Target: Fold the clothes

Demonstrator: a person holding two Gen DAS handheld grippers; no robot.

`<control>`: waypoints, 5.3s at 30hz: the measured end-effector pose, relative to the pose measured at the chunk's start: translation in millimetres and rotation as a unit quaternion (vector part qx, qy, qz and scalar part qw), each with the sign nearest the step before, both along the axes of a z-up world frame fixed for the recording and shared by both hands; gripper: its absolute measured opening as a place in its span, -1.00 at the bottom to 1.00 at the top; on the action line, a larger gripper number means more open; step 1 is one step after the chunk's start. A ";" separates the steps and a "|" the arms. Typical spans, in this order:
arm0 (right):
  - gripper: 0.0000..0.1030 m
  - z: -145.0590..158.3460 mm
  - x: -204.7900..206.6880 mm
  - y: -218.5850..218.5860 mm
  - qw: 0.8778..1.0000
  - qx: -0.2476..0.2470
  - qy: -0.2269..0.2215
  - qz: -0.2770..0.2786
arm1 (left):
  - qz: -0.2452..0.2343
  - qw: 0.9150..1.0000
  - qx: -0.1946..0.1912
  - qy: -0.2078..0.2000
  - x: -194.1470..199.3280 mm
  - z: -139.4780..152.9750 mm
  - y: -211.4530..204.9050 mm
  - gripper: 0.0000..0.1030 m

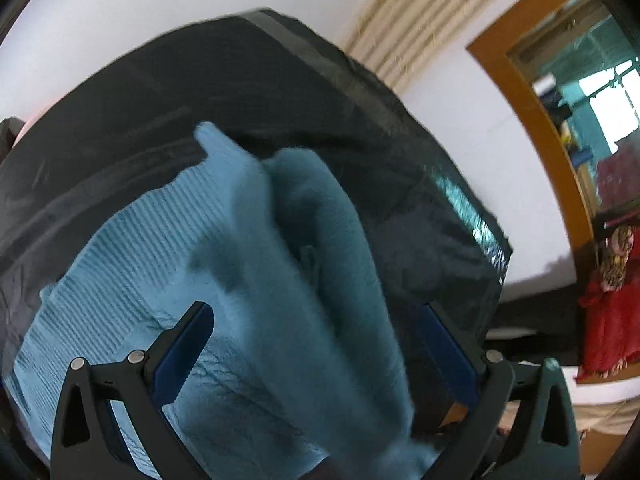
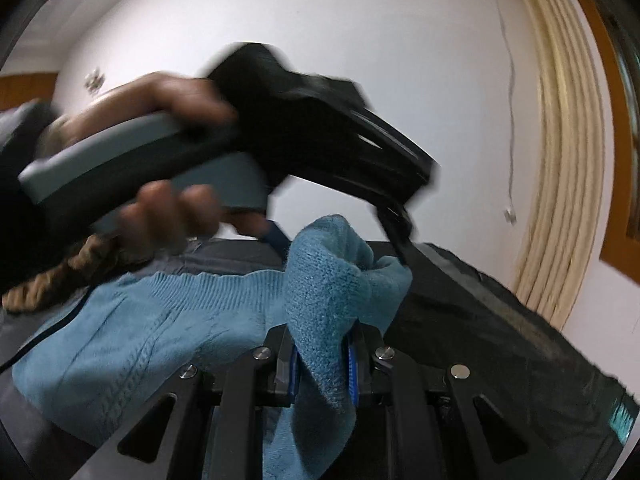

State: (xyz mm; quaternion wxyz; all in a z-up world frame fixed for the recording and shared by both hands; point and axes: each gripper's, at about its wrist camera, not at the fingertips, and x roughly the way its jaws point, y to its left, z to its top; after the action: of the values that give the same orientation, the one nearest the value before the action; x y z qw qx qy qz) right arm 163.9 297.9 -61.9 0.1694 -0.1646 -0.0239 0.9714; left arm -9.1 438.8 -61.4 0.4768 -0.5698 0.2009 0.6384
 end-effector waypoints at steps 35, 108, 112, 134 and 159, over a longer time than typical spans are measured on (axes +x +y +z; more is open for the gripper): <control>-0.43 -10.0 -24.8 15.3 0.993 -0.106 -0.041 0.027 | 0.020 0.997 0.010 0.073 -5.0 31.4 -34.2 -0.41; 0.26 -44.1 11.0 -72.9 0.984 -0.078 -0.124 0.098 | 0.177 0.948 0.156 0.213 9.1 6.2 -356.5 0.44; 0.26 -43.2 1.4 -59.3 0.985 -0.071 -0.149 0.059 | 0.100 0.961 0.175 0.191 49.6 3.1 -331.2 0.44; 0.45 -15.5 4.4 -55.6 0.983 -0.117 -0.091 0.111 | 0.147 0.960 0.187 0.148 10.0 -6.6 -314.6 0.45; 0.62 -60.9 -69.1 -127.9 0.968 -0.041 -0.210 0.132 | 0.228 0.956 0.110 0.151 -62.4 -61.9 -278.3 0.53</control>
State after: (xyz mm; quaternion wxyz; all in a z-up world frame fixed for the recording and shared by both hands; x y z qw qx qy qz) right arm 94.8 170.1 -122.8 0.0242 -0.3669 -0.0405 0.9291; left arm -71.5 160.5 -123.3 0.3429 -0.4412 0.0637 0.8268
